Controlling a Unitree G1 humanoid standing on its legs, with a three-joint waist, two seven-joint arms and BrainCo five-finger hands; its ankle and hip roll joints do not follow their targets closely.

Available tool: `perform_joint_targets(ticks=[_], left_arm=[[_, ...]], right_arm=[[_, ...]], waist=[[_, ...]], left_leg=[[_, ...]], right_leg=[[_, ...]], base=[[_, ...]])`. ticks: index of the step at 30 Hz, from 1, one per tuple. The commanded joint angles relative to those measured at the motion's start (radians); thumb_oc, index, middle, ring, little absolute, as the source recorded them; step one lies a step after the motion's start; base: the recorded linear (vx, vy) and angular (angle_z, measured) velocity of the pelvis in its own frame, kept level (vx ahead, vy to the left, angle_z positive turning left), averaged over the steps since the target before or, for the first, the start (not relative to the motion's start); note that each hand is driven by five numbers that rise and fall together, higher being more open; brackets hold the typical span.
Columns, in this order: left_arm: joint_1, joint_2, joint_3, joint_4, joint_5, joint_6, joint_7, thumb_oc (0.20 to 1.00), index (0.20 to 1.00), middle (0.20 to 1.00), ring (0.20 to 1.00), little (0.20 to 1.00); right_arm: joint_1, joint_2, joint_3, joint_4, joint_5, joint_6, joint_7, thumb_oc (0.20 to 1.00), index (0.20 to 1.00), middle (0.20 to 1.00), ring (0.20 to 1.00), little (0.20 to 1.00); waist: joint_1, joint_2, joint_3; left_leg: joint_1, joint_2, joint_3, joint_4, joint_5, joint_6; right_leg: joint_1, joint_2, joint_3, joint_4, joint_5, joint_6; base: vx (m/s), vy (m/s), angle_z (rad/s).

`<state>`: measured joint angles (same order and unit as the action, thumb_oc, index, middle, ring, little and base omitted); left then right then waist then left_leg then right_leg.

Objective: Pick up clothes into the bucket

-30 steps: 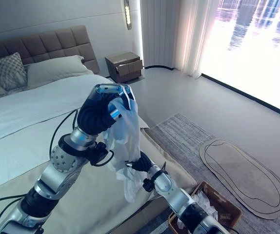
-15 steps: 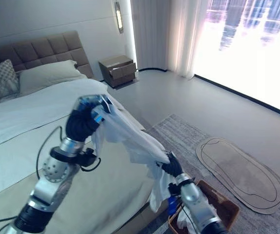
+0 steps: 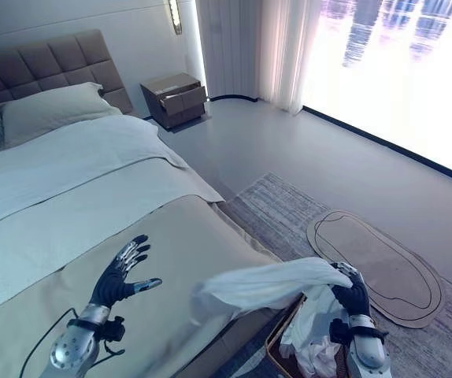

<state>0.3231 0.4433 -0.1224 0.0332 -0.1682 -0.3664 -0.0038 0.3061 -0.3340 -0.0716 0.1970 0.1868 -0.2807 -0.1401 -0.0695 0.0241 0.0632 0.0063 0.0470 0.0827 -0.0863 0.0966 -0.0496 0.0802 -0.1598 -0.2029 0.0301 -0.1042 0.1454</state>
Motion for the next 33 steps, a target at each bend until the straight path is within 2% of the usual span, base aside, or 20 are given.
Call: perform_joint_targets(ticks=[1, 5, 6, 11, 14, 17, 18, 21, 22, 23, 24, 25, 28, 32, 33], left_arm=[[-0.021, 0.012, 0.078, 0.013, 0.025, -0.055, 0.011, 1.000, 1.000, 1.000, 1.000, 1.000], [-0.013, 0.013, 0.073, 0.101, 0.120, -0.046, 0.043, 1.000, 1.000, 1.000, 1.000, 1.000], [-0.009, 0.011, 0.073, 0.217, 0.172, -0.035, 0.058, 1.000, 1.000, 1.000, 1.000, 1.000], [-0.008, -0.009, 0.087, 0.343, 0.192, -0.030, 0.071, 1.000, 1.000, 1.000, 1.000, 1.000], [0.004, -0.020, 0.104, 0.351, 0.160, -0.039, 0.072, 1.000, 1.000, 1.000, 1.000, 1.000], [0.008, -0.052, 0.129, 0.310, 0.037, -0.053, 0.061, 1.000, 1.000, 1.000, 1.000, 1.000], [0.009, -0.051, 0.130, 0.308, 0.036, -0.053, 0.059, 1.000, 1.000, 1.000, 1.000, 1.000], [0.000, -0.058, 0.146, 0.229, -0.027, -0.070, 0.061, 1.000, 1.000, 1.000, 1.000, 1.000], [-0.016, -0.060, 0.147, 0.167, -0.073, -0.088, 0.065, 1.000, 1.000, 1.000, 1.000, 1.000], [-0.018, -0.060, 0.149, 0.166, -0.075, -0.087, 0.064, 1.000, 1.000, 1.000, 1.000, 1.000], [-0.043, -0.057, 0.144, 0.111, -0.126, -0.107, 0.076, 1.000, 1.000, 1.000, 1.000, 1.000], [-0.045, -0.057, 0.145, 0.110, -0.127, -0.107, 0.076, 1.000, 1.000, 1.000, 1.000, 1.000], [-0.080, -0.042, 0.134, 0.023, -0.191, -0.139, 0.089, 1.000, 1.000, 1.000, 1.000, 1.000], [-0.088, -0.031, 0.115, -0.067, -0.252, -0.162, 0.097, 1.000, 1.000, 1.000, 1.000, 1.000], [-0.088, -0.031, 0.116, -0.067, -0.252, -0.162, 0.097, 1.000, 1.000, 1.000, 1.000, 1.000]], right_arm=[[-0.080, 0.001, -0.059, -0.056, -0.003, -0.101, -0.039, 0.200, 0.200, 0.200, 0.200, 0.200], [-0.092, -0.001, -0.094, -0.039, -0.001, -0.105, -0.066, 0.200, 0.200, 0.200, 0.200, 0.200], [-0.105, -0.010, -0.131, -0.034, 0.015, -0.113, -0.080, 0.200, 0.200, 0.200, 0.200, 0.200], [-0.105, -0.021, -0.167, -0.029, 0.039, -0.122, -0.082, 0.200, 0.200, 0.200, 0.200, 0.200], [-0.119, -0.017, -0.198, -0.010, 0.074, -0.133, -0.096, 0.200, 0.200, 0.200, 0.200, 0.200], [-0.126, 0.004, -0.211, 0.023, 0.127, -0.145, -0.106, 0.200, 0.200, 0.200, 0.200, 0.200], [-0.127, 0.003, -0.210, 0.024, 0.127, -0.146, -0.106, 0.200, 0.200, 0.200, 0.200, 0.200], [-0.141, 0.002, -0.197, 0.076, 0.116, -0.134, -0.126, 0.200, 0.200, 0.200, 0.200, 0.200], [-0.176, 0.007, -0.187, 0.127, 0.122, -0.132, -0.154, 0.200, 0.200, 0.200, 0.200, 0.200], [-0.181, 0.006, -0.187, 0.131, 0.122, -0.134, -0.154, 0.200, 0.200, 0.200, 0.200, 0.200], [-0.230, 0.002, -0.166, 0.174, 0.125, -0.130, -0.178, 0.200, 0.200, 0.200, 0.200, 0.200], [-0.234, 0.001, -0.166, 0.177, 0.124, -0.132, -0.179, 0.200, 0.200, 0.200, 0.200, 0.200], [-0.334, -0.024, -0.131, 0.266, 0.122, -0.124, -0.226, 0.200, 0.200, 0.200, 0.200, 0.200], [-0.452, -0.053, -0.089, 0.370, 0.119, -0.116, -0.287, 0.200, 0.200, 0.200, 0.200, 0.200], [-0.453, -0.053, -0.088, 0.371, 0.119, -0.117, -0.287, 0.200, 0.200, 0.200, 0.200, 0.200]], waist=[[-0.021, -0.045, -0.003], [-0.023, -0.044, 0.001], [-0.026, -0.041, 0.005], [-0.028, -0.039, 0.016], [-0.028, -0.036, 0.027], [-0.025, -0.035, 0.047], [-0.026, -0.035, 0.047], [-0.025, -0.034, 0.085], [-0.024, -0.031, 0.123], [-0.025, -0.031, 0.125], [-0.022, -0.027, 0.183], [-0.023, -0.027, 0.184], [-0.013, -0.013, 0.258], [0.001, 0.005, 0.278], [0.001, 0.005, 0.274]], left_leg=[[-0.016, 0.023, -0.003, 0.090, -0.098, 0.010], [-0.019, 0.023, -0.003, 0.091, -0.099, 0.011], [-0.022, 0.021, -0.001, 0.094, -0.101, 0.011], [-0.028, 0.021, 0.005, 0.098, -0.103, 0.012], [-0.037, 0.019, 0.003, 0.100, -0.101, 0.013], [-0.051, 0.018, 0.000, 0.102, -0.098, 0.013], [-0.052, 0.018, 0.000, 0.103, -0.098, 0.013], [-0.085, 0.013, -0.010, 0.124, -0.098, 0.014], [-0.120, 0.008, -0.017, 0.154, -0.101, 0.015], [-0.124, 0.008, -0.018, 0.158, -0.103, 0.016], [-0.180, 0.008, -0.027, 0.210, -0.108, 0.018], [-0.186, 0.008, -0.028, 0.217, -0.111, 0.018], [-0.300, 0.006, -0.036, 0.317, -0.121, 0.018], [-0.468, 0.001, -0.042, 0.437, -0.144, 0.023], [-0.473, 0.001, -0.042, 0.440, -0.145, 0.023]], right_leg=[[-0.081, -0.045, 0.015, -0.058, 0.186, 0.044], [-0.084, -0.045, 0.017, -0.058, 0.186, 0.044], [-0.091, -0.046, 0.023, -0.054, 0.186, 0.045], [-0.103, -0.047, 0.029, -0.047, 0.184, 0.044], [-0.111, -0.047, 0.031, -0.044, 0.185, 0.044], [-0.124, -0.049, 0.027, -0.038, 0.184, 0.043], [-0.126, -0.050, 0.027, -0.037, 0.184, 0.043], [-0.152, -0.055, 0.027, -0.013, 0.180, 0.040], [-0.181, -0.063, 0.026, 0.014, 0.176, 0.038], [-0.184, -0.063, 0.026, 0.018, 0.175, 0.038], [-0.233, -0.074, 0.034, 0.060, 0.171, 0.033], [-0.238, -0.074, 0.034, 0.065, 0.169, 0.033], [-0.342, -0.089, 0.046, 0.141, 0.164, 0.023], [-0.506, -0.095, 0.069, 0.259, 0.138, 0.012], [-0.512, -0.095, 0.069, 0.261, 0.137, 0.012]], base=[[0.00, 0.000, 0.00], [0.00, 0.000, 0.00], [0.00, 0.000, 0.00], [0.00, 0.000, -0.01], [-0.01, -0.001, -0.05], [0.00, 0.000, 0.00], [-0.06, -0.007, 0.01], [-0.12, -0.002, 0.03], [-0.15, -0.001, 0.03], [-0.29, -0.003, 0.05], [-0.19, 0.000, 0.06], [-0.28, 0.000, 0.04], [-0.22, -0.002, 0.02], [-0.13, -0.006, 0.03], [-0.10, -0.007, 0.03]])
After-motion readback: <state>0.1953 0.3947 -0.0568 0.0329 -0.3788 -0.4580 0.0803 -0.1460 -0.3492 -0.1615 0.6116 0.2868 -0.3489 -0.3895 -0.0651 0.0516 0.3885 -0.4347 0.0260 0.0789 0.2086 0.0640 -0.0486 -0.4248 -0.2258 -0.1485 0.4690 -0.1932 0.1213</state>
